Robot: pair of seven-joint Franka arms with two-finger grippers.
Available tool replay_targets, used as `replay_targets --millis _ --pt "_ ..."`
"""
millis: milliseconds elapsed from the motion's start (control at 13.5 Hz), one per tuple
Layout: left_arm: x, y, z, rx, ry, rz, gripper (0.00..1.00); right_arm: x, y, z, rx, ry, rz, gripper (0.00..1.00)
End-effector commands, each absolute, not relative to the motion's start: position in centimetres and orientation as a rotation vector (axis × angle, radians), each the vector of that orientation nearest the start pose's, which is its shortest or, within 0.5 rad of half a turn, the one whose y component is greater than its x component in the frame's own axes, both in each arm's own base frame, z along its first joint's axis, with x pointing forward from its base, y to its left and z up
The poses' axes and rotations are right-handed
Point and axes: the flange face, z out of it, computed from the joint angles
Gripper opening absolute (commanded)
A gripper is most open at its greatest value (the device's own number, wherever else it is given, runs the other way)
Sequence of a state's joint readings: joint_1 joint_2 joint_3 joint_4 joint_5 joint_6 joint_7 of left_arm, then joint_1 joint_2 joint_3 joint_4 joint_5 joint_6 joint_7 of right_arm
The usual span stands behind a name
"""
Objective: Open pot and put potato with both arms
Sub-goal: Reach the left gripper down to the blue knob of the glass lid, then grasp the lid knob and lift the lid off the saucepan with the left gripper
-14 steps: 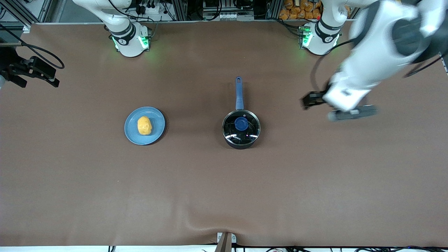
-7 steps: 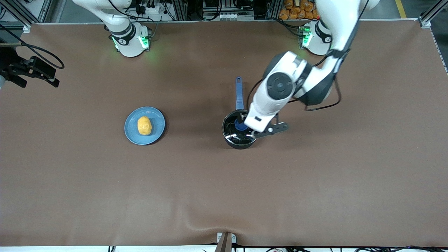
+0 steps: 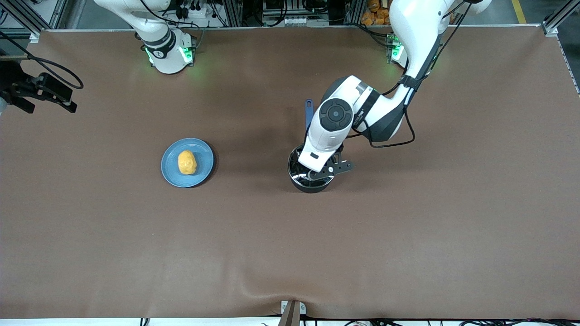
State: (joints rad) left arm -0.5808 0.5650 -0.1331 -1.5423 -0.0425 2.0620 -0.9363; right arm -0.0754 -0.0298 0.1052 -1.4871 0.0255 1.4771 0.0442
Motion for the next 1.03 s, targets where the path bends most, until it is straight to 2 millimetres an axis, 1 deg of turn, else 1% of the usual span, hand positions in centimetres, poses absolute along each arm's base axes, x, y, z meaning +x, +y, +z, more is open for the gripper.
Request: replay_targets --millis 0,517,739,813,887,961 --pt "53.4 -45.2 29.9 -3.114 -0.415 0.141 1.00 52.8 1.7 67.5 -3.104 0.017 -0.034 1.00" --pt "53.5 -45.9 28.4 -3.120 -0.406 0.134 1.00 52.8 1.7 67.5 -3.098 0.016 -0.033 1.00" --pt "53.3 -46.2 28.4 -3.120 -0.401 0.134 1.00 52.8 1.7 67.5 -3.098 0.016 -0.033 1.00" --pt "53.4 -46.1 28.2 -3.119 -0.405 0.137 0.83 52.8 1.7 67.6 -3.098 0.016 -0.036 1.00" --pt "53.4 -46.1 27.9 -3.116 -0.405 0.142 0.62 52.8 1.7 67.6 -3.098 0.016 -0.036 1.00" --pt "53.5 -46.0 28.0 -3.117 -0.407 0.141 0.35 52.8 1.7 67.6 -3.098 0.016 -0.036 1.00"
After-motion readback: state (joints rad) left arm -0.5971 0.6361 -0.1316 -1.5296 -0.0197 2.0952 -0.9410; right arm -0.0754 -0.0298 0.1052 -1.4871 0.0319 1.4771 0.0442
